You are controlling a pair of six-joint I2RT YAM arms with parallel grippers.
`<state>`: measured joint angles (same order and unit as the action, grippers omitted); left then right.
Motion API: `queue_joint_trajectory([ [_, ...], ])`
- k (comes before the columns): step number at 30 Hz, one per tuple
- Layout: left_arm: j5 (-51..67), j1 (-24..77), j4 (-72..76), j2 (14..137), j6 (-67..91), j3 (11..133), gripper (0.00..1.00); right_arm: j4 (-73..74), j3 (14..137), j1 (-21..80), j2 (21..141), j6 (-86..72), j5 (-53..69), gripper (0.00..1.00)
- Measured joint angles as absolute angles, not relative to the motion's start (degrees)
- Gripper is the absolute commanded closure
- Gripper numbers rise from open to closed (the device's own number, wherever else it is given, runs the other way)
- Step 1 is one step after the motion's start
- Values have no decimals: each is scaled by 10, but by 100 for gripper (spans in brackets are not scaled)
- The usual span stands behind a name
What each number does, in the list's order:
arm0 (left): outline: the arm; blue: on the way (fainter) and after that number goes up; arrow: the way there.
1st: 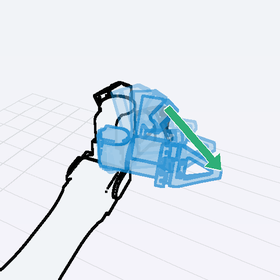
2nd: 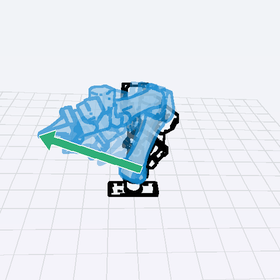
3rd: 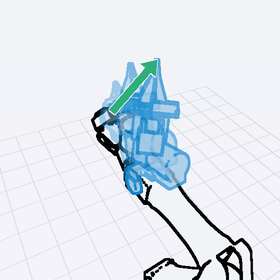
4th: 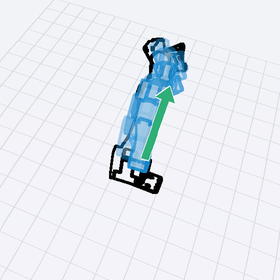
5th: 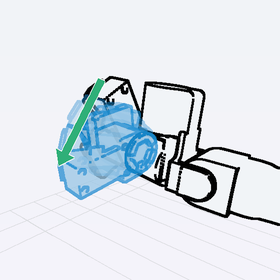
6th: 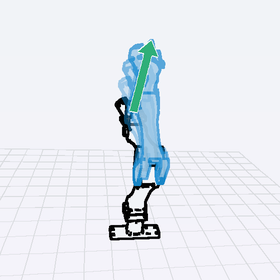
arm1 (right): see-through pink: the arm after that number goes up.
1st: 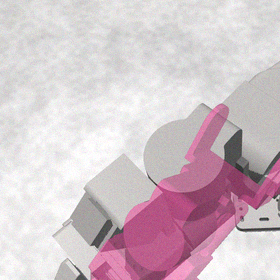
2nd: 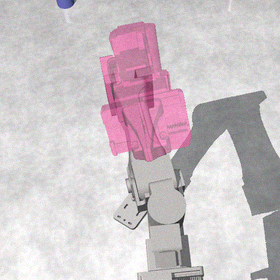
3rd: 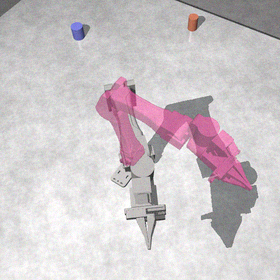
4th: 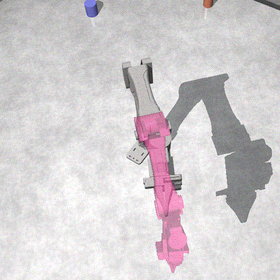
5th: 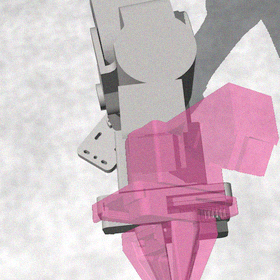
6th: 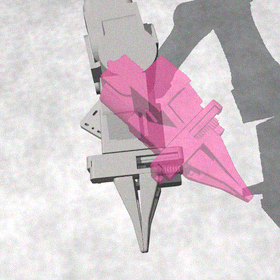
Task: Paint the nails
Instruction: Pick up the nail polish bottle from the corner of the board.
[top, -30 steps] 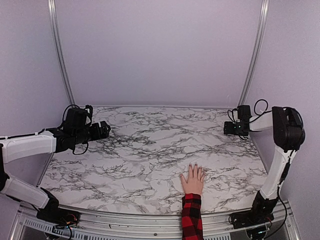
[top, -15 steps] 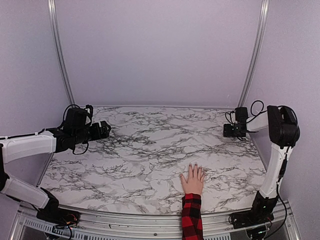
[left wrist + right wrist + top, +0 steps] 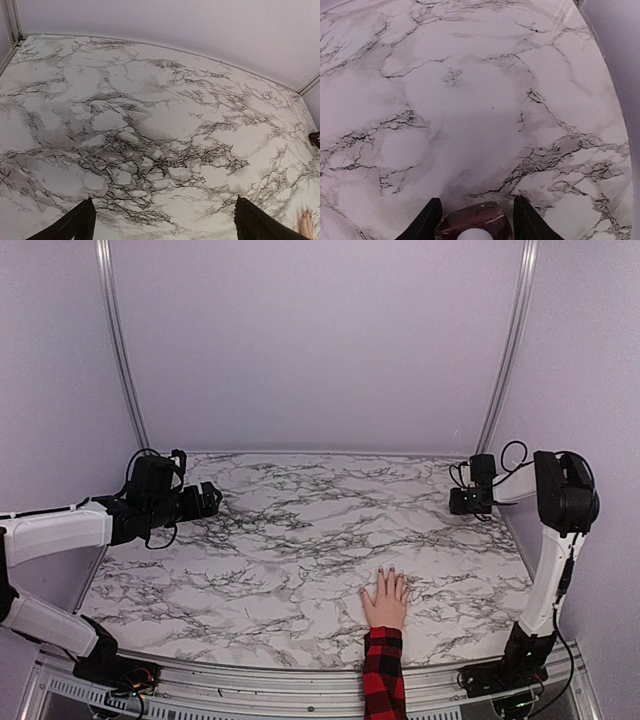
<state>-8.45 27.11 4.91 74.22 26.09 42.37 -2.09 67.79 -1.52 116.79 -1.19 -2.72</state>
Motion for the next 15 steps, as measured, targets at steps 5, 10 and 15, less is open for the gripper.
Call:
queue_joint_trajectory([
  [5, -85, 271, 49, 742, 261, 424, 1, -21, 678, -15, 1168, -12, -21, 60],
  [10, -86, 271, 49, 742, 261, 424, 1, -25, 676, -15, 1168, -12, -18, 64],
  [15, -87, 271, 49, 742, 261, 424, 1, -25, 672, -8, 1164, -10, -17, 65],
])
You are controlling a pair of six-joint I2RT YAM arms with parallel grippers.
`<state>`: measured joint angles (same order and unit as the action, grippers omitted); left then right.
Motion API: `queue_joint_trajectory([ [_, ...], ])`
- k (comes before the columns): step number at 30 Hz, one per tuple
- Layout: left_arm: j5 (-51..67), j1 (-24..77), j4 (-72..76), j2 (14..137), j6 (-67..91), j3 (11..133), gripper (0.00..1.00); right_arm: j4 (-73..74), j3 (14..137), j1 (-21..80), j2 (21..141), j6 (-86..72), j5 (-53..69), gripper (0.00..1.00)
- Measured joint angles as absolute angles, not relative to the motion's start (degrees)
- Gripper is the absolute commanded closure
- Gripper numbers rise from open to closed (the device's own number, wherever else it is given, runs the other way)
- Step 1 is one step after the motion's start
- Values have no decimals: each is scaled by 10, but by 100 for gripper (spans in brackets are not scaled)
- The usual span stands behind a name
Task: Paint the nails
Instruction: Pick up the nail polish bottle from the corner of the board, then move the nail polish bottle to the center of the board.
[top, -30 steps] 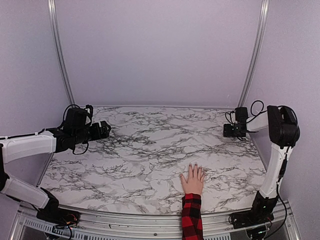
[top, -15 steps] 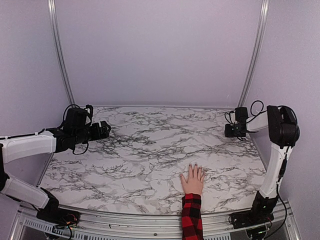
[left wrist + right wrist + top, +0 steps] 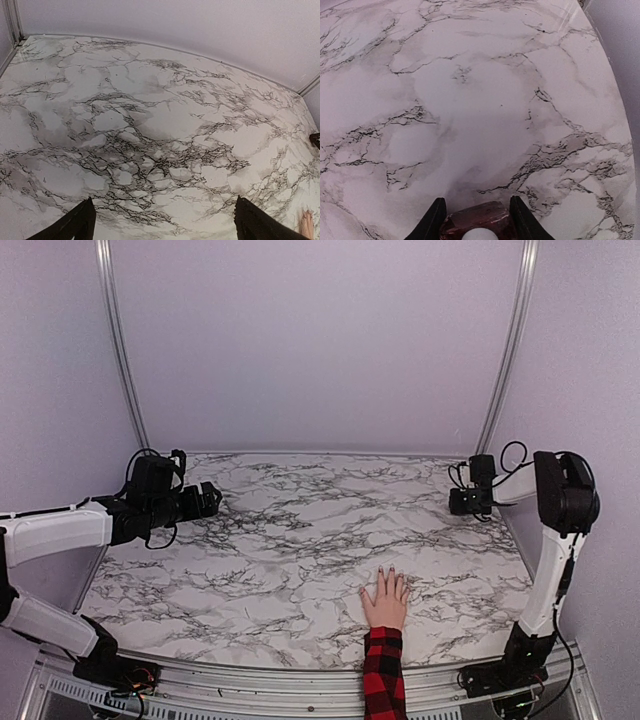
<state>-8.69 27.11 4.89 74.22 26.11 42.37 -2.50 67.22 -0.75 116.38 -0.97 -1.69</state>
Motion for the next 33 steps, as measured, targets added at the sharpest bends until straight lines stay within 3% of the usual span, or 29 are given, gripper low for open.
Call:
queue_joint_trajectory([
  [6, -91, 271, 49, 742, 262, 424, 1, -19, 666, 47, 1138, -6, -21, 66],
  [15, -91, 271, 45, 730, 273, 423, 1, -20, 666, 221, 1049, -4, -1, 66],
  [33, -85, 271, 5, 543, 294, 368, 1, -49, 667, 543, 1044, -7, 48, 67],
])
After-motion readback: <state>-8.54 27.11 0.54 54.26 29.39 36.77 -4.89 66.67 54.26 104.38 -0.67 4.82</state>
